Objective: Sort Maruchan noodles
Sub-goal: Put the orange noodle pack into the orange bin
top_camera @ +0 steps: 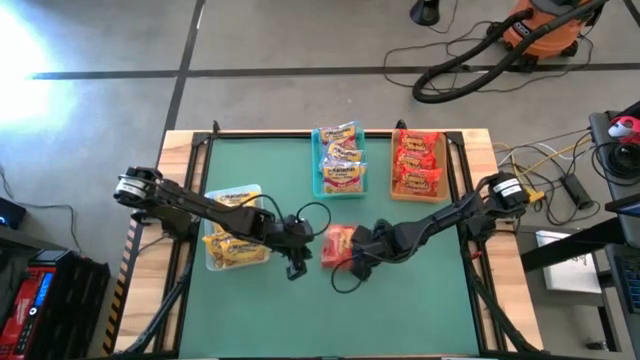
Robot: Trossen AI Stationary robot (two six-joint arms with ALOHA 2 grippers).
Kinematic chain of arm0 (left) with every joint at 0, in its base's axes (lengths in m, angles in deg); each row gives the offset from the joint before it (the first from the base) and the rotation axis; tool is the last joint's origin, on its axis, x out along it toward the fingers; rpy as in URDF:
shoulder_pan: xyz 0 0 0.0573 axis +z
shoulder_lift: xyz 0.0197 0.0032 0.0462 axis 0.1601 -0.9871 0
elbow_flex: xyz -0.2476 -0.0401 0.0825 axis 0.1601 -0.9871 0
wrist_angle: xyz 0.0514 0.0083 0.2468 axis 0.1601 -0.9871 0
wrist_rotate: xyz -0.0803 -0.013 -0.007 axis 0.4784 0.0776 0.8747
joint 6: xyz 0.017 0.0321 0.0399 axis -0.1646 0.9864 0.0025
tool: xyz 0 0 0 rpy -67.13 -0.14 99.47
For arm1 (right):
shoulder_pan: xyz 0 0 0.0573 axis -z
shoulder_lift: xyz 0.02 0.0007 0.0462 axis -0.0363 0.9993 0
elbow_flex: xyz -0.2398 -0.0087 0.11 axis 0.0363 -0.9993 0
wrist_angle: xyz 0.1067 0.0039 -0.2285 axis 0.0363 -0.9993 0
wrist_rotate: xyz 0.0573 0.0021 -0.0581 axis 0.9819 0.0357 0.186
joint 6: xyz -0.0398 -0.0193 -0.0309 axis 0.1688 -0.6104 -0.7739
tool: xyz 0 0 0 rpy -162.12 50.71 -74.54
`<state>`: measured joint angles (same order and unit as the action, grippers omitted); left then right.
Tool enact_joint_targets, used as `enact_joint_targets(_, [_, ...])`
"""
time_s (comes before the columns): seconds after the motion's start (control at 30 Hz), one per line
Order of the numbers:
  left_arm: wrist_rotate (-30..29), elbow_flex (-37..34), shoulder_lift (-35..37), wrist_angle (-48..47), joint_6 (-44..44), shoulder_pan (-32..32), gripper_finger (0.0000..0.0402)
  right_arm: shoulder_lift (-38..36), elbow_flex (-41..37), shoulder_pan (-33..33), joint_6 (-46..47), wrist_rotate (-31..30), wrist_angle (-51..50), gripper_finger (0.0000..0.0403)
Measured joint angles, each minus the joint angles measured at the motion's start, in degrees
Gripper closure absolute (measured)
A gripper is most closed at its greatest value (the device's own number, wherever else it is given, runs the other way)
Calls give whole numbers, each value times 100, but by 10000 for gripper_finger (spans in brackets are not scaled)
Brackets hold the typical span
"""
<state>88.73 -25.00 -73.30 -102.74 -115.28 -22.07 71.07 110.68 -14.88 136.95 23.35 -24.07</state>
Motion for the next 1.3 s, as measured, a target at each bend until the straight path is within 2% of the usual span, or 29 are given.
enact_joint_targets(0.1, [0, 0, -48, 256, -15, 0, 365, -7, 23, 4, -292, -1040, 15, 234])
enact_joint_targets(0.17, [-4, 0, -105, 464, -15, 0, 365, -12, 57, 21, -384, -1241, 11, 235])
enact_joint_targets(0.4, [-568, -2, -493, 968, 38, 0, 365, -282, 101, -3, -320, -737, -136, 248])
enact_joint_targets(0.6, [-1032, -13, -1043, 1262, 85, 64, 365, -661, 103, -3, 276, -738, -404, 263])
enact_joint_targets(1.03, [-1079, -11, -1756, 1699, 95, 243, 365, -937, 101, -3, 277, -595, -403, 271])
enact_joint_targets(1.3, [-1050, -91, -1797, 1603, 255, 227, 365, -1766, 101, -3, 240, -488, -1100, 268])
